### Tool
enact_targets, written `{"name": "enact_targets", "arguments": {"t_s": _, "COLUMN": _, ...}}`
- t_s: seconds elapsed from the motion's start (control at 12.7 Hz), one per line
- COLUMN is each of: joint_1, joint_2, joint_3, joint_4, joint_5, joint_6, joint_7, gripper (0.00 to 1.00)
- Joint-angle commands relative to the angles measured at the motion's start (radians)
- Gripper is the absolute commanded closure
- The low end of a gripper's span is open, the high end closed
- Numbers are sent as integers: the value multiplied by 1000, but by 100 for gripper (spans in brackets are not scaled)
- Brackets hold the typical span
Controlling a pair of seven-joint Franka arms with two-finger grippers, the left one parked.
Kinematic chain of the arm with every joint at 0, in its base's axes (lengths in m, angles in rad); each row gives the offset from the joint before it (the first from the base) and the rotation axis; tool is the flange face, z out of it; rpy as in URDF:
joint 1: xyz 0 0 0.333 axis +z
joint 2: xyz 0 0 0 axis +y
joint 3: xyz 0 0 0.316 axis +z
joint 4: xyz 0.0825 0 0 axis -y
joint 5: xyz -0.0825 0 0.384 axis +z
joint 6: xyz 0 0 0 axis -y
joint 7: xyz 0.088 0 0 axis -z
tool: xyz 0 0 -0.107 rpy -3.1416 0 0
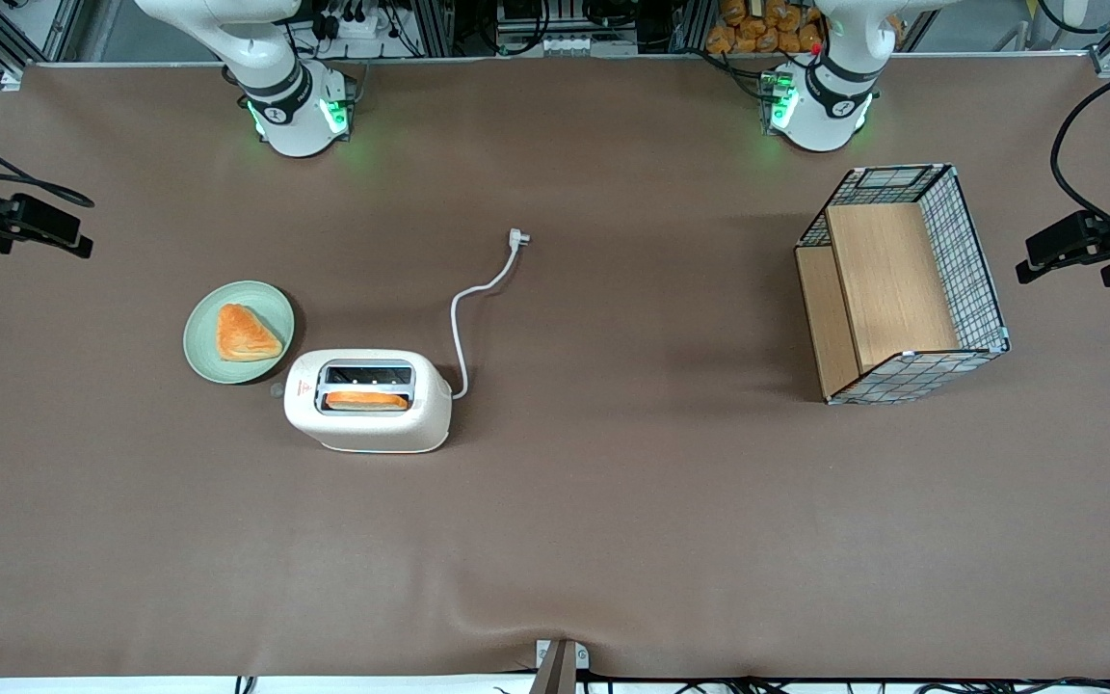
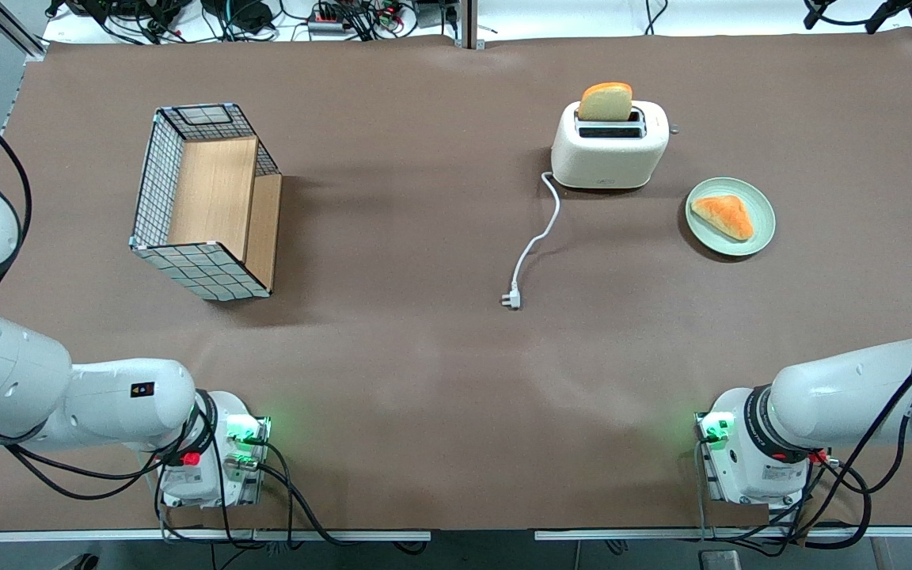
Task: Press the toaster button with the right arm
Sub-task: 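Move the right gripper toward the lever on the white toaster's side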
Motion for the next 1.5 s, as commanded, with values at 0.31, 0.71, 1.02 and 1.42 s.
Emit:
{"name": "enact_targets", "arguments": {"t_s": 0.31, "joint_1": -19, "joint_2": 59, "joint_3": 10, "joint_4": -32, "joint_5": 79, "joint_6": 23, "joint_7": 3, "gripper": 0}}
{"name": "enact_targets", "arguments": {"t_s": 0.71, "joint_1": -16, "joint_2": 132, "joint_3": 10, "joint_4": -76, "joint_5": 188, "joint_6": 69, "joint_7": 5, "gripper": 0}}
{"name": "enact_targets", "arguments": {"t_s": 1.02, "joint_1": -1, "joint_2": 217, "joint_3": 12, "joint_4": -78, "joint_5": 202, "joint_6": 118, "joint_7": 6, "gripper": 46}}
{"name": "enact_targets", "arguments": {"t_s": 1.42, "joint_1": 8, "joint_2": 309, "joint_3": 13, "joint_4": -78, "joint_5": 294, "joint_6": 199, "joint_7": 0, "gripper": 96}}
